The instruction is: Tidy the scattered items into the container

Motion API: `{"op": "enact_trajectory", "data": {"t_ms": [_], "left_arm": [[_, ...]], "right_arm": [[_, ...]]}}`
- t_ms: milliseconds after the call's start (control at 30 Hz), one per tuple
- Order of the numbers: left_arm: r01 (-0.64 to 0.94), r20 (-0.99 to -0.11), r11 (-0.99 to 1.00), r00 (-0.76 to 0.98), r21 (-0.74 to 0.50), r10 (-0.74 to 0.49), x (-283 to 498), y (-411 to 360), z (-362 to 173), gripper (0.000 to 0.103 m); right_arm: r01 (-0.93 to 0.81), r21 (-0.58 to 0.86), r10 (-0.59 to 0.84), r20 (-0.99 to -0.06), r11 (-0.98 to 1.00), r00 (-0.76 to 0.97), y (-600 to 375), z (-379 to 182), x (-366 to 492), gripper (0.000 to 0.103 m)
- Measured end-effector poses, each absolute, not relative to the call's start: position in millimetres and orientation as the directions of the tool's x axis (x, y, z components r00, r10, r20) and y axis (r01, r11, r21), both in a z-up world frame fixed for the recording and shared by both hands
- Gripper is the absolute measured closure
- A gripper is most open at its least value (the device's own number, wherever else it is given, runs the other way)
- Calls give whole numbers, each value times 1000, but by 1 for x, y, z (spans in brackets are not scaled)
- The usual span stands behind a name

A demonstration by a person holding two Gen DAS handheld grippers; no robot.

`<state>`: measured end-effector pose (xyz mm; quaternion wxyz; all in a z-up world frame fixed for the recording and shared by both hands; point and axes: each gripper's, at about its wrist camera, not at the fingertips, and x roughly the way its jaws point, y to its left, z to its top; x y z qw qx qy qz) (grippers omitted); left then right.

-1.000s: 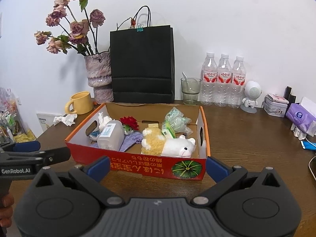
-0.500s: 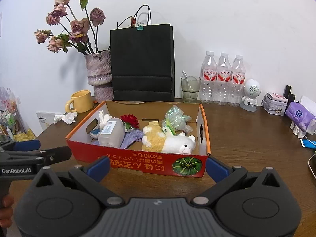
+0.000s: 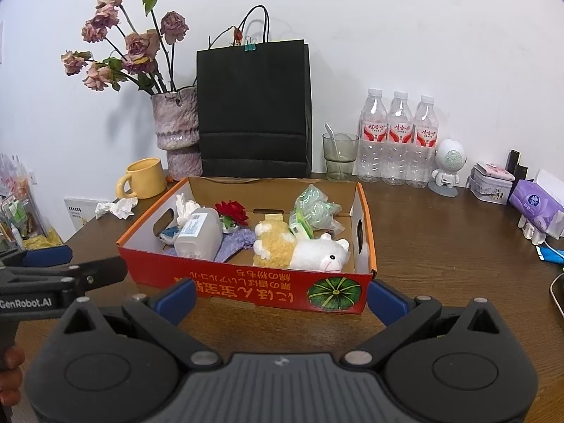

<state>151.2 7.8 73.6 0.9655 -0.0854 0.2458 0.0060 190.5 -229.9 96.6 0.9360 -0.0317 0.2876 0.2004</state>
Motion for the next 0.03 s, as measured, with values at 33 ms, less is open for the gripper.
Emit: {"op": "enact_trajectory", "data": {"t_ms": [33], "left_arm": [[-60, -478, 984, 878, -165, -26, 152, 9, 73, 0]], "right_arm": [[-393, 56, 357, -552, 918, 754, -230, 96, 190, 0]]}}
